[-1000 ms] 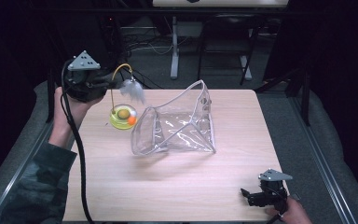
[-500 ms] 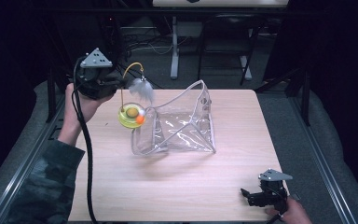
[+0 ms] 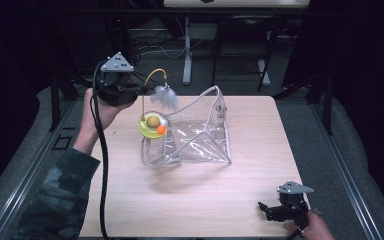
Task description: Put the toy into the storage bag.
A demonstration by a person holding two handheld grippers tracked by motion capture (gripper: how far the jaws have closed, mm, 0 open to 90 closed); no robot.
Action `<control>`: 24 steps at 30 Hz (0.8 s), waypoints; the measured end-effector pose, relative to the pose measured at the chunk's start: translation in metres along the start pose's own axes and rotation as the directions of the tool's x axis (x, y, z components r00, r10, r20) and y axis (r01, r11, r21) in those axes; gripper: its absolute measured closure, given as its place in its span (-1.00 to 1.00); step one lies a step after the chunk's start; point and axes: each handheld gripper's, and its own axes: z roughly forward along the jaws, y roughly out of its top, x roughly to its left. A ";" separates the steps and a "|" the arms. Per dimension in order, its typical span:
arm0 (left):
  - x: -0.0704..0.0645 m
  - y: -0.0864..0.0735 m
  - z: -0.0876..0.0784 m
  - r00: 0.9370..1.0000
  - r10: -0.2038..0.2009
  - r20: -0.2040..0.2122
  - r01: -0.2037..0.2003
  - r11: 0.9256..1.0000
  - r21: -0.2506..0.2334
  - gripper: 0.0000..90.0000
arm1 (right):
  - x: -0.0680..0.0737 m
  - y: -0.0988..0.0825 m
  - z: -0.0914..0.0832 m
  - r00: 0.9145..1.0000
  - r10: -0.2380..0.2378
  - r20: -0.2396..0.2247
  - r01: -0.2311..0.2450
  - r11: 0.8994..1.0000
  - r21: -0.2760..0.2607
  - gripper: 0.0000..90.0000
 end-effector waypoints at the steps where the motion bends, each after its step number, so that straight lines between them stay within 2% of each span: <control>1: -0.002 0.001 0.004 1.000 0.003 0.008 -0.003 1.000 0.005 0.95 | 0.000 0.000 0.000 1.000 0.000 -0.001 0.000 1.000 -0.001 -1.00; 10: -0.006 0.001 0.023 0.999 -0.005 0.045 0.003 1.000 0.028 0.95 | 0.000 0.000 0.000 1.000 0.000 0.000 0.000 1.000 0.001 -1.00; 15: -0.009 0.003 0.032 0.998 0.002 0.060 -0.004 0.999 0.036 0.95 | 0.000 0.000 0.000 1.000 0.000 0.000 0.000 1.000 0.001 -1.00; 19: -0.014 0.003 0.043 0.997 0.020 0.078 -0.025 0.998 0.056 0.95 | 0.000 0.000 0.000 1.000 -0.001 0.002 0.001 1.000 0.001 -1.00; 24: -0.017 0.001 0.052 0.996 0.020 0.092 -0.027 0.997 0.071 0.95 | 0.000 0.000 0.000 1.000 0.003 -0.005 -0.003 1.000 -0.002 -1.00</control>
